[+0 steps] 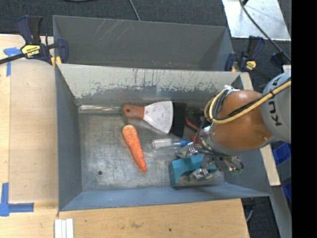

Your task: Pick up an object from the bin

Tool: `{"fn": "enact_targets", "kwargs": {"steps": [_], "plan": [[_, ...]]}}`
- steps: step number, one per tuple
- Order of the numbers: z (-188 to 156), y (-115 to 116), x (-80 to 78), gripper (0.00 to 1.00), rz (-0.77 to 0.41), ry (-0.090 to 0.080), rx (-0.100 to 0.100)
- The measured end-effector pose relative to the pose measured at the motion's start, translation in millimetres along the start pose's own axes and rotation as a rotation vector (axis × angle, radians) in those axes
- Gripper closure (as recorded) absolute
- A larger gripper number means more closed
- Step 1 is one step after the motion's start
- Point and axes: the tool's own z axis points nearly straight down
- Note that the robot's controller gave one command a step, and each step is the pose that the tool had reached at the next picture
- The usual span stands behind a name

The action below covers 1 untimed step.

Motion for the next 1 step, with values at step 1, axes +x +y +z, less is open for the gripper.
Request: {"fn": "enact_targets", "kwargs": {"steps": [1], "plan": [[0.0,0.0,0.0,1.0,0.0,0.0,0.0]]}}
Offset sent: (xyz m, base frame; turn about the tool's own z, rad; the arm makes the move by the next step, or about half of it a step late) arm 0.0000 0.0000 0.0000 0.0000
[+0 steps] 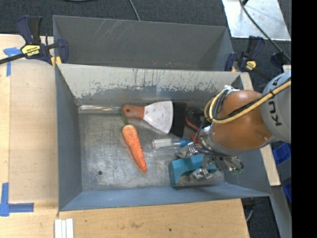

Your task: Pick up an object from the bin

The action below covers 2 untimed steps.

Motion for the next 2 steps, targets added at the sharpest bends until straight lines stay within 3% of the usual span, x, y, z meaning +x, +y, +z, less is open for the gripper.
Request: {"fn": "enact_targets", "kwargs": {"steps": [1,2], "plan": [[0.0,0.0,0.0,1.0,0.0,0.0,0.0],[-126.4,-6.1,3.8,1.0,-0.019,-0.005,0.0]]}}
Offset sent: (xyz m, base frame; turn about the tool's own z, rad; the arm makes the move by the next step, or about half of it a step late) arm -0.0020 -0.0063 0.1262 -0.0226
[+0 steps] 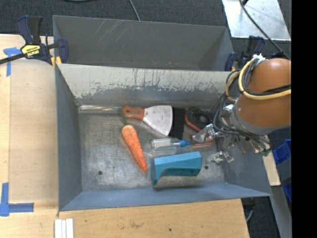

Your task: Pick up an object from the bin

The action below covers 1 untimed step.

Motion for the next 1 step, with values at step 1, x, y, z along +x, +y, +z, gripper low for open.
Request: {"fn": "enact_targets", "kwargs": {"steps": [1], "plan": [[0.0,0.1,0.0,1.0,0.0,0.0,0.0]]}}
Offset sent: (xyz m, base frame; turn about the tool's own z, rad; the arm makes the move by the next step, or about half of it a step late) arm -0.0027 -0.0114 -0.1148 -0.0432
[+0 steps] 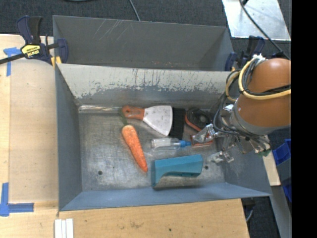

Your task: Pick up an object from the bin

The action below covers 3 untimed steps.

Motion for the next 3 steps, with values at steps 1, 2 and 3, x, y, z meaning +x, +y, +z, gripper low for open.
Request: {"fn": "enact_targets", "kwargs": {"steps": [1,2,3], "plan": [[94.9,-9.1,4.4,0.0,-0.035,-0.004,0.002],[114.2,-10.5,5.9,0.0,-0.04,-0.003,0.001],[122.3,0.7,-4.6,0.0,-0.016,-0.002,0.002]]}}
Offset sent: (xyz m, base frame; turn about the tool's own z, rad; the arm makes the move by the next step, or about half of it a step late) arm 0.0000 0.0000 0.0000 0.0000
